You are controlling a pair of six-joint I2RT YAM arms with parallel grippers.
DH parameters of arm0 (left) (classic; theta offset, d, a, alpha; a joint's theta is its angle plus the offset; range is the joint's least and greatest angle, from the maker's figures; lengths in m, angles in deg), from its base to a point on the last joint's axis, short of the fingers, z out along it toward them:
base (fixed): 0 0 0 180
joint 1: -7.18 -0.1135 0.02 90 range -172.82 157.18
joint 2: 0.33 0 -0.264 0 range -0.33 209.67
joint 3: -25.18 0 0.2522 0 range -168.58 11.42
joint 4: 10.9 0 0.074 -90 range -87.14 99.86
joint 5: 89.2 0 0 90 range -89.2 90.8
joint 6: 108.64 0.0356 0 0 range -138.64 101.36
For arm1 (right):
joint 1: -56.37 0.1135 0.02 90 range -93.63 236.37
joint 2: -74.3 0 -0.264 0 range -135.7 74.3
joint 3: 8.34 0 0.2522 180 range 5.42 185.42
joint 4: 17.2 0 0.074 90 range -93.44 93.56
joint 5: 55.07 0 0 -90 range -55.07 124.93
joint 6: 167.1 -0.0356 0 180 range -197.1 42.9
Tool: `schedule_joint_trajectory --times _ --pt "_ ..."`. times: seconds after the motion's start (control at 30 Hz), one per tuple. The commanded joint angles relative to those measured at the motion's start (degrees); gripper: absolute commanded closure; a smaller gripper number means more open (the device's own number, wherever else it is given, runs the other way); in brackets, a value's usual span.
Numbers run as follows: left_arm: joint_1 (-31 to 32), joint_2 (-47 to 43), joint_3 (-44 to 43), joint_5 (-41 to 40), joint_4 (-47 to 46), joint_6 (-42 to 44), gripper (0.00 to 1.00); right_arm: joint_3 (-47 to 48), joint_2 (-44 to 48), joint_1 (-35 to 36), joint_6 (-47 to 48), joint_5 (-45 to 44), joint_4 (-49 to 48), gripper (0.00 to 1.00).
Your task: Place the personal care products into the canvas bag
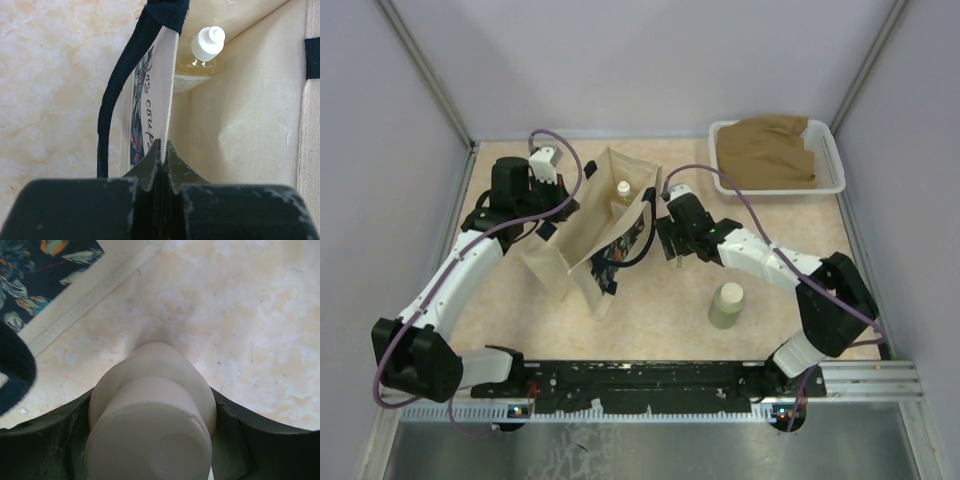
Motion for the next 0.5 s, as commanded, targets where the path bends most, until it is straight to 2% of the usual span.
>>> schedule_joint_trajectory --times 0.0,0.1,0.2,0.47 --pt "0.24 -0.78 0.47 0.38 -1.64 0.02 1.0 4.23 8.15 -0.13 1.05 -7.66 2.59 1.0" --pt "0.2 -0.56 0.47 0.34 -1.65 0.01 1.0 10.68 10.88 -0.14 3.06 -12.5 9.34 1.0" --pt "0.25 -0.41 0.55 0.46 -1.89 -0.14 1.0 17.72 13.08 -0.18 5.33 -13.43 12.18 1.0" --pt "0.25 0.38 0.91 1.86 -2.87 -0.61 1.0 27.38 16.85 -0.11 13.63 -1.08 -0.04 1.0"
